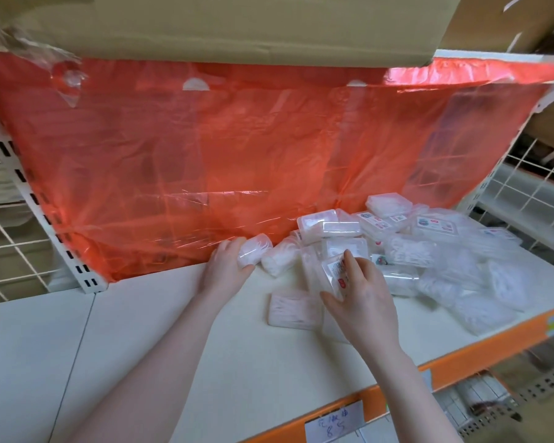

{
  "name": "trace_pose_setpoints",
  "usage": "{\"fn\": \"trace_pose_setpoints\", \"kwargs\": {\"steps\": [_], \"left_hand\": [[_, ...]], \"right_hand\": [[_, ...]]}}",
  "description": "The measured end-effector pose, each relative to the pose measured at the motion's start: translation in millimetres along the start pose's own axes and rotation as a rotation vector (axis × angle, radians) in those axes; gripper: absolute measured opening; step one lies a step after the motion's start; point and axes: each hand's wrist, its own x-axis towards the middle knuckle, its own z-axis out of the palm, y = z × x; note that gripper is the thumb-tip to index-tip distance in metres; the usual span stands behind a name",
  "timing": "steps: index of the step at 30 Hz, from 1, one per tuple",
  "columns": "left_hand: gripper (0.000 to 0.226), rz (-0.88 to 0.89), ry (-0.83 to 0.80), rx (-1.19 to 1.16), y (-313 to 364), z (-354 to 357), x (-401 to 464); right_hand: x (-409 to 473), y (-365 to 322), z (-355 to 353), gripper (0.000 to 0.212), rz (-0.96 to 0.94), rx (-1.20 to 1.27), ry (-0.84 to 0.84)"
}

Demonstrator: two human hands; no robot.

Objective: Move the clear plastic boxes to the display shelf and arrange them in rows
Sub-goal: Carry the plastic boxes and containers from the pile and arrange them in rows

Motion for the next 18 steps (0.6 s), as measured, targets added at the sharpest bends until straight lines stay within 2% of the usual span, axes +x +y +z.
{"fn": "trace_pose_setpoints", "kwargs": {"steps": [8, 18], "left_hand": [[0.053, -0.050, 0.036, -0.008, -5, -9, -26], [0.053, -0.113, 0.002, 0.133, -19, -78, -66]], "right_hand": [[-2, -2, 4, 0.075, -0.031, -0.012, -0.037], [0, -27, 24, 0.076, -0.120, 0.041, -0.130]]}}
